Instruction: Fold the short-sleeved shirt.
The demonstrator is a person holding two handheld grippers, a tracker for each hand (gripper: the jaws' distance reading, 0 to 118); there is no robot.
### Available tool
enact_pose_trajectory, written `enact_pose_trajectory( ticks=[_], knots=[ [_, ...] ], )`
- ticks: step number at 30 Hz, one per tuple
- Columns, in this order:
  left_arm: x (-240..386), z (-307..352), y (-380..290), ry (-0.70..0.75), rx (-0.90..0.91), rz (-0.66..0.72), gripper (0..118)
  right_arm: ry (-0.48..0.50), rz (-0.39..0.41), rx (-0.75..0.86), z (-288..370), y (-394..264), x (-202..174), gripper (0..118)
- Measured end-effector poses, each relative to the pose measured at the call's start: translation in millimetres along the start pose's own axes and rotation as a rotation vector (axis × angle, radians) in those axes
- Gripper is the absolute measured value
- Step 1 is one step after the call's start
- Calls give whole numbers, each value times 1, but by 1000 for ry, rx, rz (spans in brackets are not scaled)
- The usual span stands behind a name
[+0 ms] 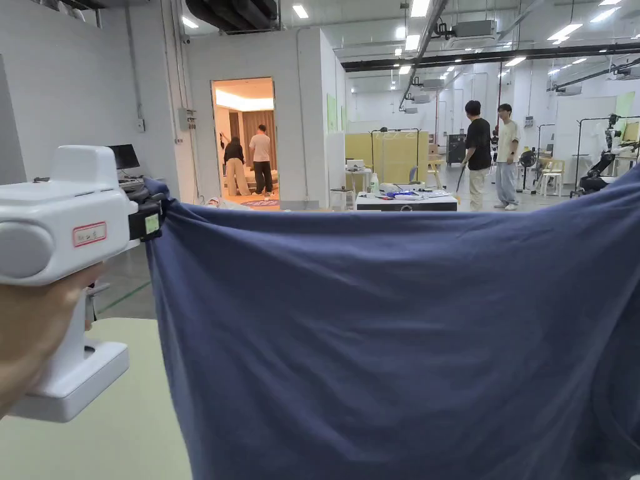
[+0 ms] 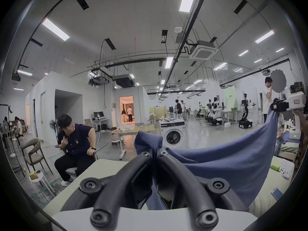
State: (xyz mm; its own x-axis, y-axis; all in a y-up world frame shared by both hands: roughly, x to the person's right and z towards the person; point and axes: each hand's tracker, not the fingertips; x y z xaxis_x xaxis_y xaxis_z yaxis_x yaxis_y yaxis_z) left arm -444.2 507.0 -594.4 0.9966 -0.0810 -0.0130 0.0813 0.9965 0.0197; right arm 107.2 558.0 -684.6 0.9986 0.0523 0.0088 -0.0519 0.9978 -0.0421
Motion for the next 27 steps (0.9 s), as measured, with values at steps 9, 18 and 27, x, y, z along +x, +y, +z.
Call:
enact_pose_trajectory(
  ticks=[9, 18, 27],
  knots=[
    [7, -107, 18, 54, -31, 15, 0, -81, -46, 37, -85, 52, -9, 2],
    [11, -180, 20, 94, -55, 41, 0, -150, -47, 34, -141, 69, -15, 2],
    [17, -212, -41, 87, -151, 61, 0, -138, -17, -50, -170, 14, -25, 2]
  ],
)
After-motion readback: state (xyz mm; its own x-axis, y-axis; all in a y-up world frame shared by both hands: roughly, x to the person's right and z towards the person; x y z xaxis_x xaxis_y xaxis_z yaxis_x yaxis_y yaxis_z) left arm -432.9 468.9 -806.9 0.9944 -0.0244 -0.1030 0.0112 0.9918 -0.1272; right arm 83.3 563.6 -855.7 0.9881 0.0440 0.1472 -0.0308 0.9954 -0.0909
